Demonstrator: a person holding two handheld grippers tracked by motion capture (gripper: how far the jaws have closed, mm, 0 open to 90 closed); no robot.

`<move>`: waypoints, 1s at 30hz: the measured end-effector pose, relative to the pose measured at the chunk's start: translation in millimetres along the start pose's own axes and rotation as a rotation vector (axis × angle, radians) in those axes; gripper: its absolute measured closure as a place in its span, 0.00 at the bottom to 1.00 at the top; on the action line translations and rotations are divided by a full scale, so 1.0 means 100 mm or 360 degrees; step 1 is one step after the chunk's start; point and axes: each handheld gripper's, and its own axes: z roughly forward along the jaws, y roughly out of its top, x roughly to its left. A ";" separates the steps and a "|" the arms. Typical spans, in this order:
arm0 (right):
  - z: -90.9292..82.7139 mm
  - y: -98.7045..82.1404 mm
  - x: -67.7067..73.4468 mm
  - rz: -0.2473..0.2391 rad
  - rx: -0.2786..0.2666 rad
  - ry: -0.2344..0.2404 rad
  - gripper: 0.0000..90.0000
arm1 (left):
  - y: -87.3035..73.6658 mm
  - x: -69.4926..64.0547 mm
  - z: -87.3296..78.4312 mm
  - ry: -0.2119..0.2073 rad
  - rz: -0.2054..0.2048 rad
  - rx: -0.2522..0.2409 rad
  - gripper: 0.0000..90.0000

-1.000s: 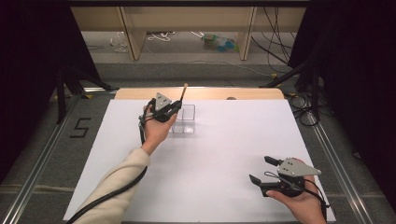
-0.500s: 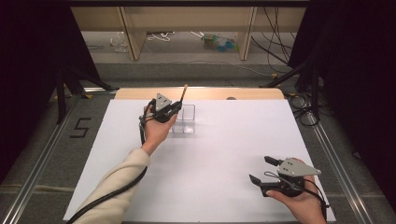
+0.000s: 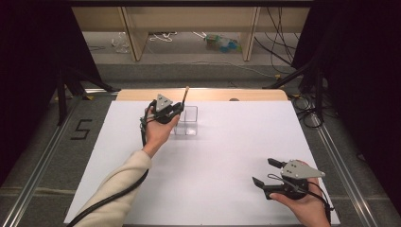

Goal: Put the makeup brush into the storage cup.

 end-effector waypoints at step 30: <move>-0.02 0.01 -0.01 0.0024 -0.0019 0.0004 0.18 | -0.01 -0.14 -0.80 -0.0354 0.0138 -0.0129 0.23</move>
